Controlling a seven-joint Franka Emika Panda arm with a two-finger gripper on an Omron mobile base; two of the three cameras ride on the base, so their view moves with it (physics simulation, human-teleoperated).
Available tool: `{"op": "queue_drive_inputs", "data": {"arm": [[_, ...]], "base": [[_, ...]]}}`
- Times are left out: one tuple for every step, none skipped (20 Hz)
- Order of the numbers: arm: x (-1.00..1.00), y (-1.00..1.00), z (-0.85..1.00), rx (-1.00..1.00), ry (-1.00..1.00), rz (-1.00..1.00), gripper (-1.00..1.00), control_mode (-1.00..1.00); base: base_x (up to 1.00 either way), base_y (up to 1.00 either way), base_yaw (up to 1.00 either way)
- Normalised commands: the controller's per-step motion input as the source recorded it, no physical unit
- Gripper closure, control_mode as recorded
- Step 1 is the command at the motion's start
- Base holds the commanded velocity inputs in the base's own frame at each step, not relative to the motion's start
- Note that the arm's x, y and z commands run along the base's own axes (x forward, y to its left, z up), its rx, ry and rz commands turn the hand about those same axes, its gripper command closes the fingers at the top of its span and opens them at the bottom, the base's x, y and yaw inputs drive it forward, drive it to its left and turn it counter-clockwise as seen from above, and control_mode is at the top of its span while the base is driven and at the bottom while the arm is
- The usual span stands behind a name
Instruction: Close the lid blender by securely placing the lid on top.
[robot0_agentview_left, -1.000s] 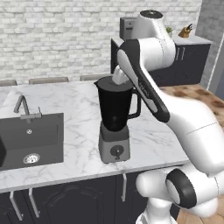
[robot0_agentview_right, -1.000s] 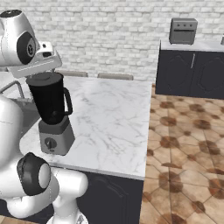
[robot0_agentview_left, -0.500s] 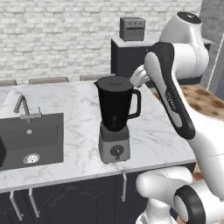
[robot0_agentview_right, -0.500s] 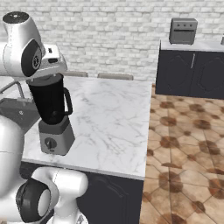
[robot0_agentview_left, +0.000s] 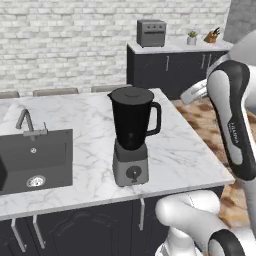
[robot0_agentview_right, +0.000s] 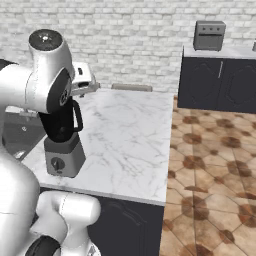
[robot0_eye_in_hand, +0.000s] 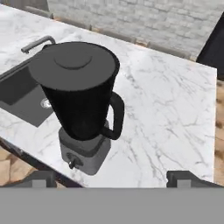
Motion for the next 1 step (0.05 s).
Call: {"op": "queue_drive_inputs", "data": {"arm": [[-0.01, -0.40, 0.00, 0.05, 0.00, 0.00, -1.00, -1.00]], "base": [[0.00, 0.00, 0.00]]}}
